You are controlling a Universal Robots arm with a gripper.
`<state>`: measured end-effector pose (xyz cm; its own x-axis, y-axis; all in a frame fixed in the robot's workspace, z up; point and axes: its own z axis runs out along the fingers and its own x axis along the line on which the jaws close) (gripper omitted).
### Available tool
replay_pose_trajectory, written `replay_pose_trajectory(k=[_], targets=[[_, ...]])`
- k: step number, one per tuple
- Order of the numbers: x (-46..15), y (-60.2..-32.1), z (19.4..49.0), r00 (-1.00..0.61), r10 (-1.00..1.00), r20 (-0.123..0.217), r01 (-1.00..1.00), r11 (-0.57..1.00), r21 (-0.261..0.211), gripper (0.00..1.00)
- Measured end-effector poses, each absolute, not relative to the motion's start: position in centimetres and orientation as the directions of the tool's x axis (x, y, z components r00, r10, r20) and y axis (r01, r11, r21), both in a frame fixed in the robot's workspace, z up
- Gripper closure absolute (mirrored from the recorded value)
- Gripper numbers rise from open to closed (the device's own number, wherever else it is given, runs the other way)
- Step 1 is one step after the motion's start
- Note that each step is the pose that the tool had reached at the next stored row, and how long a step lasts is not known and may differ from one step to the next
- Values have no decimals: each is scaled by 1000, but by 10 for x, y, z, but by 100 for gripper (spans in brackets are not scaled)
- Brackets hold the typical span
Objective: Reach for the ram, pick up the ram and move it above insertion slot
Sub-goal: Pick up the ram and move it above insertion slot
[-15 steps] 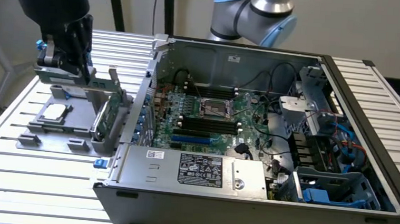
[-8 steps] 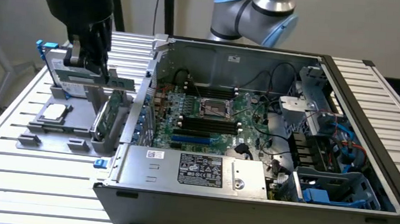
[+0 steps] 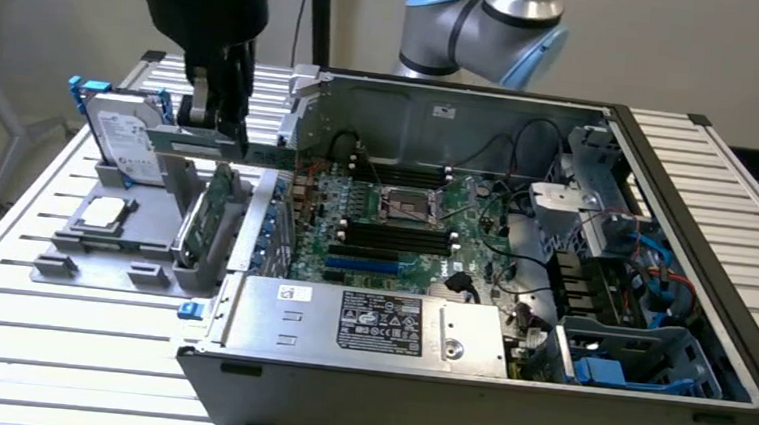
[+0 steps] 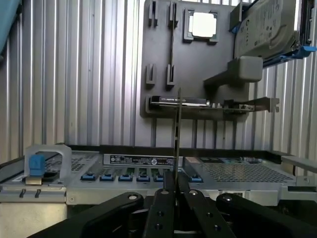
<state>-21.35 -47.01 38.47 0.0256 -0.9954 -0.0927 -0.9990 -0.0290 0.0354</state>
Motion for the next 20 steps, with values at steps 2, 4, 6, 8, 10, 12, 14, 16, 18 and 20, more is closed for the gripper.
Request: replay_pose_trajectory(k=[2, 4, 6, 8, 10, 12, 14, 16, 18, 20], targets=[[-204, -470, 385, 26, -995, -96, -999, -29, 35, 86], [-195, -470, 385, 26, -995, -98, -999, -29, 35, 86], [-186, -469, 385, 26, -995, -99, -999, -29, 35, 86], [-177, -469, 385, 26, -995, -100, -999, -29, 36, 86], [-168, -468, 385, 26, -995, -101, -999, -29, 36, 86], [-159, -468, 385, 26, -994, -102, -999, -29, 36, 86], [-150, -467, 385, 25, -994, -102, -999, -29, 36, 86], [-141, -467, 385, 26, -994, -102, -999, -29, 36, 86], [-131, -466, 385, 26, -994, -102, -999, -29, 36, 86], [-122, -465, 385, 26, -994, -102, -999, -29, 36, 86]])
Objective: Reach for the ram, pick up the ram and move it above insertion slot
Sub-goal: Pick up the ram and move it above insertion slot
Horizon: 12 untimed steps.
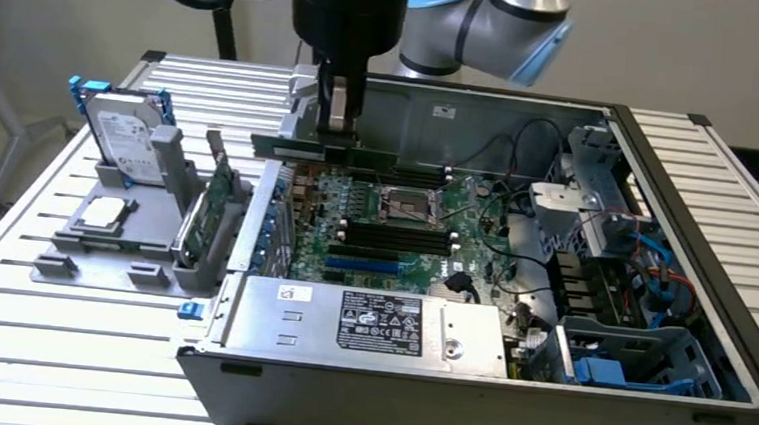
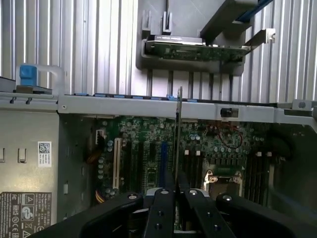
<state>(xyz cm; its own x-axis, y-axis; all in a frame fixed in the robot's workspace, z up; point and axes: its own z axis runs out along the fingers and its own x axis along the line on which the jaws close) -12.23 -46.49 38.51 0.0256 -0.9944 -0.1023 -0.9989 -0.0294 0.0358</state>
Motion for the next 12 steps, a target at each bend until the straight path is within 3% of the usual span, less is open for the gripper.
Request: replay_pose_trajectory(k=[12], targets=[[-77, -445, 382, 25, -995, -97, -999, -29, 36, 86]])
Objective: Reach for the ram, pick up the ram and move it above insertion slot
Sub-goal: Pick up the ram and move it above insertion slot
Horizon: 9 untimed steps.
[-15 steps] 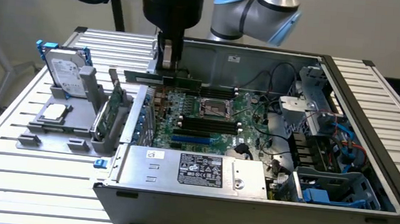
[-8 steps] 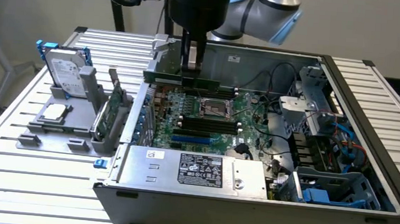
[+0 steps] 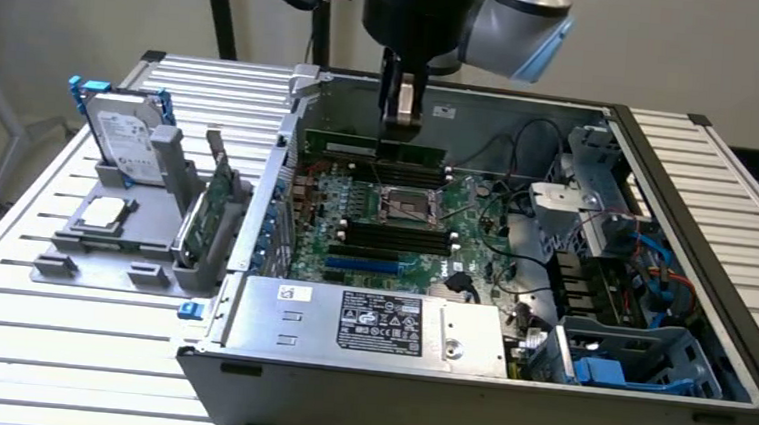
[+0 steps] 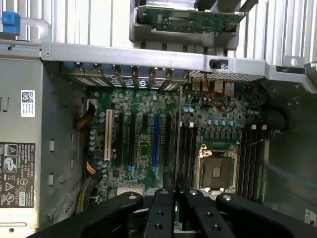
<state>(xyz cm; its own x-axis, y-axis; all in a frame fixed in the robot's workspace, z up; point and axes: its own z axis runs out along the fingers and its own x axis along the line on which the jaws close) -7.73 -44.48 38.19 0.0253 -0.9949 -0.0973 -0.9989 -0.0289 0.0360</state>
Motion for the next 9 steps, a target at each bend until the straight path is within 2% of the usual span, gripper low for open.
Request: replay_pose_trajectory(k=[9], targets=[[-63, -409, 377, 26, -997, -79, -999, -29, 36, 86]])
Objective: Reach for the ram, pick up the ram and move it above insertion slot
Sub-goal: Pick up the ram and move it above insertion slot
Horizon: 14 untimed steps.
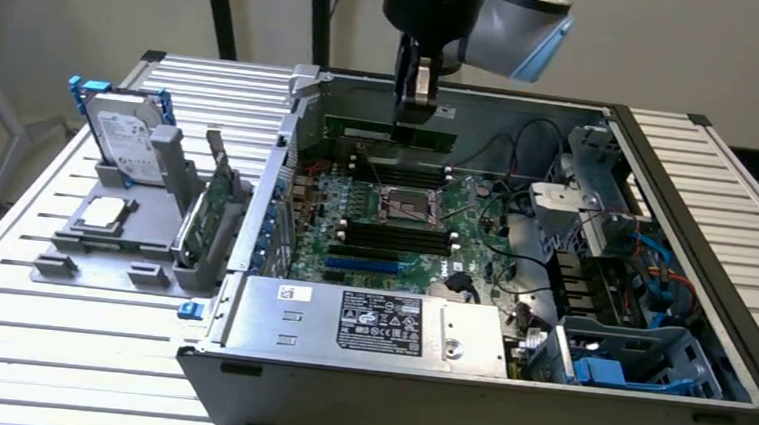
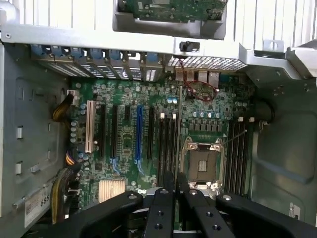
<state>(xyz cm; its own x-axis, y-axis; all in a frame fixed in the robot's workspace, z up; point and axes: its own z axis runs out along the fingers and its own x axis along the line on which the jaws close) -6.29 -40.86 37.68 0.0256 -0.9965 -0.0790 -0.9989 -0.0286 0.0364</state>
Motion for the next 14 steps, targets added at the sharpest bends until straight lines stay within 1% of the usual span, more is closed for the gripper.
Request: replay_pose_trajectory(k=[6, 14], targets=[[-47, -391, 376, 25, -997, -72, -999, -28, 37, 86], [-41, -387, 373, 26, -997, -66, -1000, -27, 10, 86]])
